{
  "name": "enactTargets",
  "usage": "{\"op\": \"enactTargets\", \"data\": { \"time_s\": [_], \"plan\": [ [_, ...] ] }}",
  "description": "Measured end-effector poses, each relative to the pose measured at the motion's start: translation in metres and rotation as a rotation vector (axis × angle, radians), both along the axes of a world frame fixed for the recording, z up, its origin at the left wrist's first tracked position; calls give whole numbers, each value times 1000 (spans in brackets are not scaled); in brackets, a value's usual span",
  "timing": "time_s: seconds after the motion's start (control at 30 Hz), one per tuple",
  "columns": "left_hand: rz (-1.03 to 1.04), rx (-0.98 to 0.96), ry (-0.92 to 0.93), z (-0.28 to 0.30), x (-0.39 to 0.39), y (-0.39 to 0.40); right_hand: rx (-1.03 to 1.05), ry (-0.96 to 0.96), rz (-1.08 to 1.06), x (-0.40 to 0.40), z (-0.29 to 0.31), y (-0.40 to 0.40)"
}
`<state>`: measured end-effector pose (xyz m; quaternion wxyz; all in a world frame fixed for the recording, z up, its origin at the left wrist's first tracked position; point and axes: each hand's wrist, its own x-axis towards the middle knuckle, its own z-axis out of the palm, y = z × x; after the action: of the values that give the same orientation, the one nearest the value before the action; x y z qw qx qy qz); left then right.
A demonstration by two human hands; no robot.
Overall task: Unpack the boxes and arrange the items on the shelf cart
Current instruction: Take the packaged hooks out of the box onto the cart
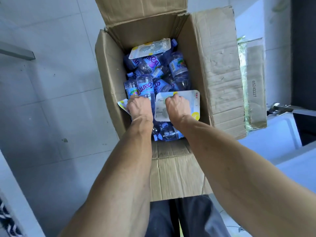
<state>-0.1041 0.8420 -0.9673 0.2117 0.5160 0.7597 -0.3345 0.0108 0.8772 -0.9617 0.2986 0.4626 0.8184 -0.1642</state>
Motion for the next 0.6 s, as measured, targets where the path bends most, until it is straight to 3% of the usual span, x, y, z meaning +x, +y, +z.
{"op": "enactTargets", "data": {
  "time_s": [0.2,0.4,0.6],
  "plan": [
    [13,-73,5,42,-7,9,62,44,4,-3,35,10],
    [200,61,-78,90,-11,26,153,85,-420,2,81,24],
    [346,156,-125,131,0,23,139,79,-555,19,116,29]
  ]
}}
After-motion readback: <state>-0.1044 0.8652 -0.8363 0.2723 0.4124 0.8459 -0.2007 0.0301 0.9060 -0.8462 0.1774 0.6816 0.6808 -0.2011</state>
